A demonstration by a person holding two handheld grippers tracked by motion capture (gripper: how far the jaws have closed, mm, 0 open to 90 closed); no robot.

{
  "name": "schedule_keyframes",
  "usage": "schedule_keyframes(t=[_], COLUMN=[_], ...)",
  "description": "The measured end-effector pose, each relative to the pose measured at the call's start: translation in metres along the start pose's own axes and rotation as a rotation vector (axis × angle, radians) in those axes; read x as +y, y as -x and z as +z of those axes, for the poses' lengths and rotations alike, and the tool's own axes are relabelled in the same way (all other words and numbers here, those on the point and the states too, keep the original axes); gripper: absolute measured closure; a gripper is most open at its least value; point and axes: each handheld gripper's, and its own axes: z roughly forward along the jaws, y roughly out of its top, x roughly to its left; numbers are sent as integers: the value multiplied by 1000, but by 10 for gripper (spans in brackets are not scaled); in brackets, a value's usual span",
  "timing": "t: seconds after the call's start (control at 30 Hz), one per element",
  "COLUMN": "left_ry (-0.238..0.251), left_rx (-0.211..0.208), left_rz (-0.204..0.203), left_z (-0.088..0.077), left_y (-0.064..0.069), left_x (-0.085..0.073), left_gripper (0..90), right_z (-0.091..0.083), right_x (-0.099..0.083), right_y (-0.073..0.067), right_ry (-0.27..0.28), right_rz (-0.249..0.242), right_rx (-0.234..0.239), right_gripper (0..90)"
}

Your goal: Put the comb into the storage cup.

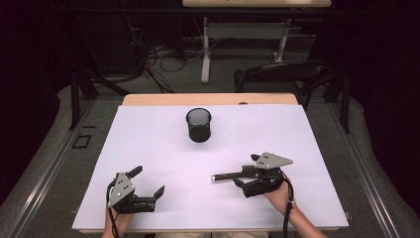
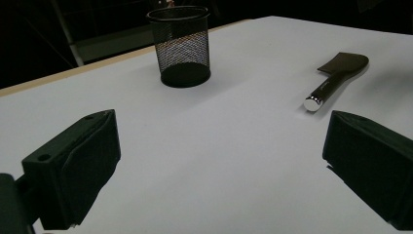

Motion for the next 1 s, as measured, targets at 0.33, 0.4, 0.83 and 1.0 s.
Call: schedule_keyframes(t=[0.33, 0.4, 0.83, 1.0], left_ry=[-2, -1, -2, -2], left_rx=[-1, -1, 1, 1], left_rz=[1, 0, -6, -5], left_z=[0, 0, 0, 0], left_y=[0, 0, 0, 0], left_x=[0, 0, 0, 0], left_gripper=[5, 5, 5, 5], right_z=[12, 14, 29, 35], right_x=[7, 7, 15, 18], right_y=[0, 0, -3, -3], right_ry=[-10, -14, -36, -43], right_rz=[1, 2, -3, -4], right_rx=[17, 23, 45, 54], right_gripper=[0, 0, 0, 0])
